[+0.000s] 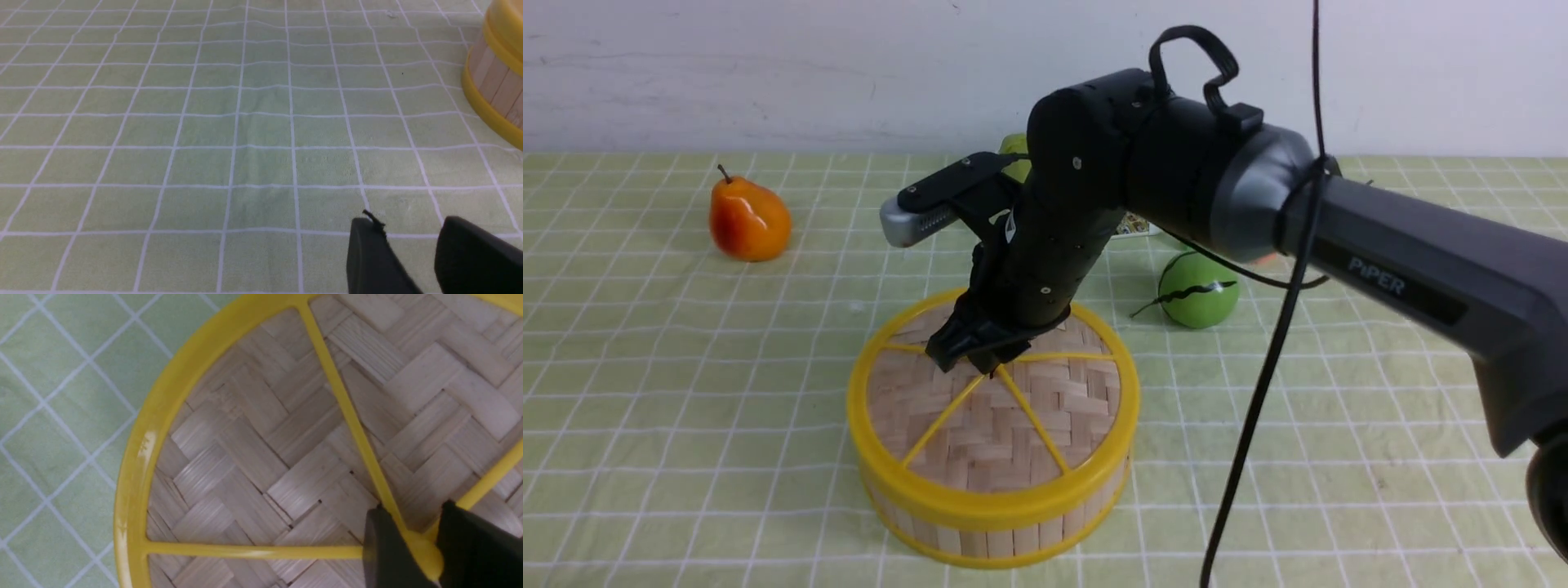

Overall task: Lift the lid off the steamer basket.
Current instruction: Use the right arm to lift the lid of the steamer, then use the right arm to place the steamer lid on the table

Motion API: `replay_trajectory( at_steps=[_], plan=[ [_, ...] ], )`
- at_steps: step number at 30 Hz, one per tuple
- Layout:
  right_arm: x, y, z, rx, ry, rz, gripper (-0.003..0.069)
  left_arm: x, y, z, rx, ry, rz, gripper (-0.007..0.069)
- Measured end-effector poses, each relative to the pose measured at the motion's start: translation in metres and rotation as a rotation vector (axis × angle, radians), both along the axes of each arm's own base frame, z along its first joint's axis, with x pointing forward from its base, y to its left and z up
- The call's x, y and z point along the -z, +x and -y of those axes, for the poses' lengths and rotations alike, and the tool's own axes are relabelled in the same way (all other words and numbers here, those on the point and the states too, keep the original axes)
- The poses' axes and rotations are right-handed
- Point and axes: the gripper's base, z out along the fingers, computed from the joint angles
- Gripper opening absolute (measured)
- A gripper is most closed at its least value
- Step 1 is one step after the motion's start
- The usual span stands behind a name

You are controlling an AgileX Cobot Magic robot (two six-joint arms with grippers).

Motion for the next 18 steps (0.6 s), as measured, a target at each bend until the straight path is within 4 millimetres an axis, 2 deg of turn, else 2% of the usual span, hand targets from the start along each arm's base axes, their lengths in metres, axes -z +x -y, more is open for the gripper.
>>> replay_trajectory(
  at_steps=[6,9,11,14,15,16,18],
  plan=[
    [-0.001,0.0,0.0,0.0,0.002,0.0,0.0155,0.0,0.0,0.0,0.0,0.0,0.0,0.0239],
    [-0.004,0.0,0.0,-0.002,0.001,0.002,0.009,0.0,0.0,0.0,0.0,0.0,0.0,0.0239],
    [-0.011,-0.002,0.002,-0.006,-0.005,0.005,0.0078,0.0,0.0,0.0,0.0,0.0,0.0,0.0239],
    [-0.036,-0.008,0.008,-0.009,0.013,0.041,0.0079,0.0,0.0,0.0,0.0,0.0,0.0,0.0239],
    [-0.058,-0.014,0.014,-0.008,0.032,0.087,0.0079,0.0,0.0,0.0,0.0,0.0,0.0,0.0239],
    [-0.069,-0.017,0.018,-0.008,0.035,0.112,0.0079,0.0,0.0,0.0,0.0,0.0,0.0,0.0239],
    [-0.109,-0.031,0.035,-0.004,0.047,0.194,0.0079,0.0,0.0,0.0,0.0,0.0,0.0,0.0239]
  ],
)
